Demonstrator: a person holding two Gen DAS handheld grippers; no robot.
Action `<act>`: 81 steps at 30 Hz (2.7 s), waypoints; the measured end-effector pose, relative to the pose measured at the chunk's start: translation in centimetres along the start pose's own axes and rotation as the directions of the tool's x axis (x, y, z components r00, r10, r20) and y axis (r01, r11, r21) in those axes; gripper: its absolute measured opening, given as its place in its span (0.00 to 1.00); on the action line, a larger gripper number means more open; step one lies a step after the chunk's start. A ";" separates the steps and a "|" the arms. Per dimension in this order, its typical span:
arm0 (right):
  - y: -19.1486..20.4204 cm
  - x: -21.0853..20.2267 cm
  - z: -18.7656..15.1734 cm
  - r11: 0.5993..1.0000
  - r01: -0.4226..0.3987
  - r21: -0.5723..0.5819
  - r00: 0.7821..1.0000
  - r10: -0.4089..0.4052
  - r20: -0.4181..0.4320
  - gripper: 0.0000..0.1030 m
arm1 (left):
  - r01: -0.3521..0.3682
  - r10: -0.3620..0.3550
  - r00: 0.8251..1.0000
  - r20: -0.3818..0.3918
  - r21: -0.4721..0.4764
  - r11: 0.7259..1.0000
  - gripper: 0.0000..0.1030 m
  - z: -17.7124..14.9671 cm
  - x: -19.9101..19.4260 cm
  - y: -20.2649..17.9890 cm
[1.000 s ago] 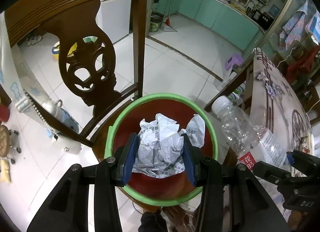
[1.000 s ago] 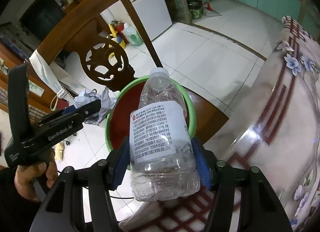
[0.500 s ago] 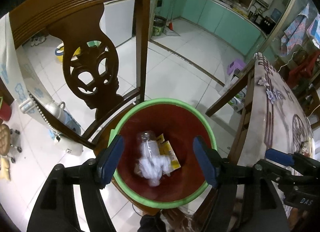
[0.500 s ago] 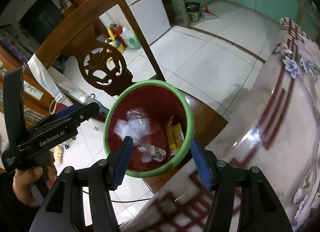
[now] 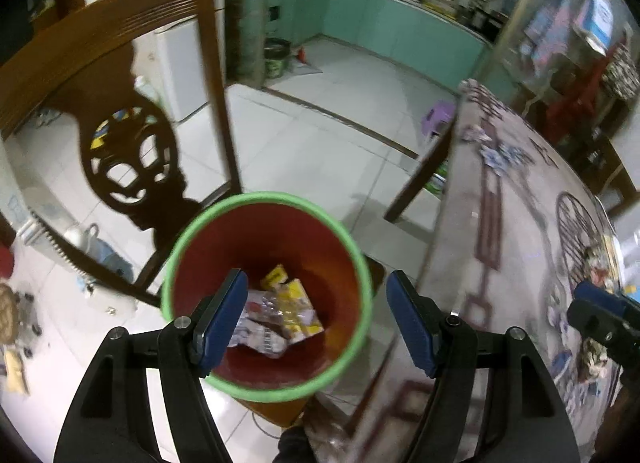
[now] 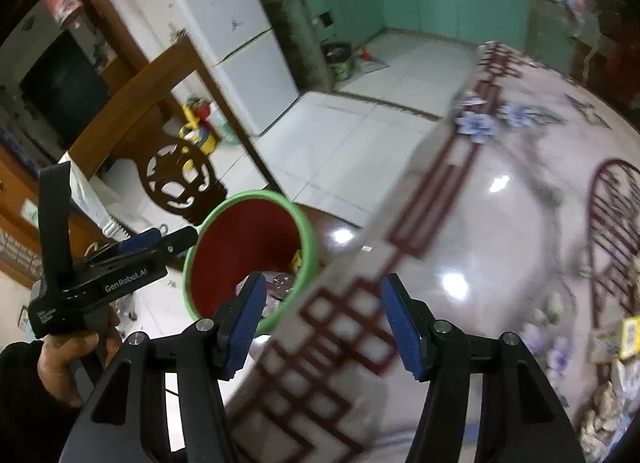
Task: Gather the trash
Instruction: 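Carry both items to the red bin and release them inside, then grasp crumpled newspaper with the left tool while the right tool grasps the blue-white snack bag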
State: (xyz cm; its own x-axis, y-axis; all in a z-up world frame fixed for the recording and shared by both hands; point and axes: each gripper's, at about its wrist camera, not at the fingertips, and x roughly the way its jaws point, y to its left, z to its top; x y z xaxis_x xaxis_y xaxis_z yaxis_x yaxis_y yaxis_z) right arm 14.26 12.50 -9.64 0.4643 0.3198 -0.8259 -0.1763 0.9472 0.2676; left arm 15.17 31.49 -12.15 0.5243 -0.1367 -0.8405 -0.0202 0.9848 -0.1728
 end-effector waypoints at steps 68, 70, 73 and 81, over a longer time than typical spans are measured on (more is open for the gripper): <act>-36.7 -22.8 -20.2 0.870 0.220 0.441 0.950 -0.294 0.107 0.01 | 0.384 -0.278 0.913 -0.300 0.395 0.834 0.27 -15.6 -0.4 -39.8; -36.3 -23.0 -19.8 0.873 0.215 0.437 0.949 -0.292 0.117 0.01 | 0.380 -0.288 0.918 -0.273 0.396 0.836 0.25 -15.2 -1.1 -39.2; -35.3 -23.0 -18.9 0.883 0.209 0.421 0.948 -0.288 0.133 0.01 | 0.366 -0.297 0.928 -0.225 0.404 0.838 0.24 -14.3 -2.5 -38.3; -31.8 -22.8 -16.5 0.909 0.191 0.370 0.946 -0.271 0.178 0.01 | 0.298 -0.290 0.954 -0.082 0.406 0.864 0.24 -11.5 -5.5 -35.2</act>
State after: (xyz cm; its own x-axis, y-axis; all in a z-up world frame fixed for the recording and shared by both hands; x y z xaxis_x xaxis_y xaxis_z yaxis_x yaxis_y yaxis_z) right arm -5.06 -25.24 -7.46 0.6413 0.0496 -0.7657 0.2498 0.9300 0.2695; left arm 3.17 -3.65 -7.36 0.4361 -0.4246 -0.7934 0.4844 0.8538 -0.1907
